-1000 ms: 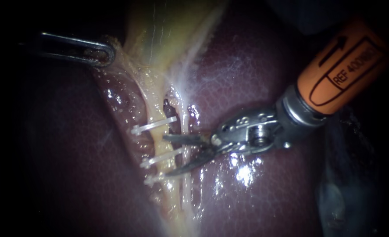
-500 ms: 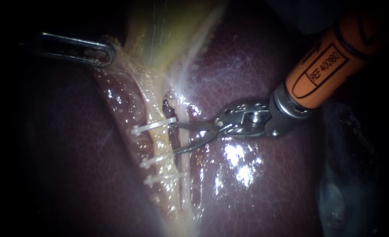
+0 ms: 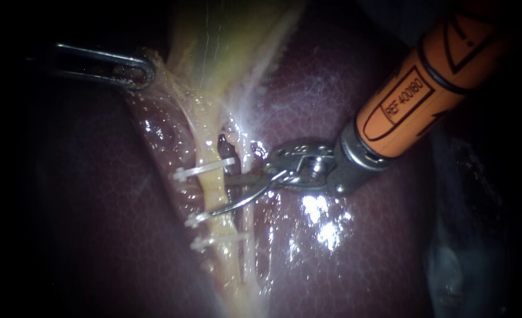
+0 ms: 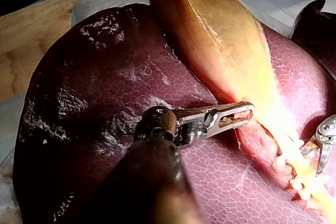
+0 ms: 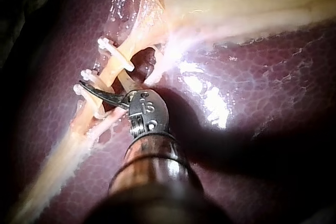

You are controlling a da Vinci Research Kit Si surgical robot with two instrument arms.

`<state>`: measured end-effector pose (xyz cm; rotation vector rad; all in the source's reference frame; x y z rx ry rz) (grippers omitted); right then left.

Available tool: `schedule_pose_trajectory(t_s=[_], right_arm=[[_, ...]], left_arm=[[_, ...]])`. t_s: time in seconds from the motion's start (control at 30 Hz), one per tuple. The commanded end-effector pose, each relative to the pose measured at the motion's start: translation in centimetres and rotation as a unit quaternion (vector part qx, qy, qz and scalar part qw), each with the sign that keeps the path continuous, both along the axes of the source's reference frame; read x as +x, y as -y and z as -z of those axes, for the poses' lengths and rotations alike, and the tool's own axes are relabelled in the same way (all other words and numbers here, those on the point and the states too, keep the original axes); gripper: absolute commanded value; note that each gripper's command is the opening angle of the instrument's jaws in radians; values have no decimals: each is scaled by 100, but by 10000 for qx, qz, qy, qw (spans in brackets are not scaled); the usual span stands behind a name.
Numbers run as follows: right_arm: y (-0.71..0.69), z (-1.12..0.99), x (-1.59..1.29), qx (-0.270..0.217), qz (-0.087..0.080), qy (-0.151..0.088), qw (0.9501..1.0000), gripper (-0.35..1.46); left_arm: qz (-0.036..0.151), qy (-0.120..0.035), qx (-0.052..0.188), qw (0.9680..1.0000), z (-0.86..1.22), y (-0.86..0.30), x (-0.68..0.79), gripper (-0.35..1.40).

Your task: Go to the cutting position left tube

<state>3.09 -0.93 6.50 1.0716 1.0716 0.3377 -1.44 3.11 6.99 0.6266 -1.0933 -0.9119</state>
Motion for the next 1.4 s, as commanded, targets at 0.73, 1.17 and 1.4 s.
schedule_pose_trajectory(t_s=[0.73, 1.17, 1.4], right_arm=[[1, 0, 45, 155, -449, -805, 9956, 116], [-3, 66, 52, 368, -535, -1044, 9924, 116], [-4, 60, 52, 361, -531, -1045, 9925, 118]], left_arm=[[4, -3, 0, 10000, 0, 0, -2, -35], [5, -3, 0, 10000, 0, 0, -2, -35], [6, -4, 0, 10000, 0, 0, -2, -35]])
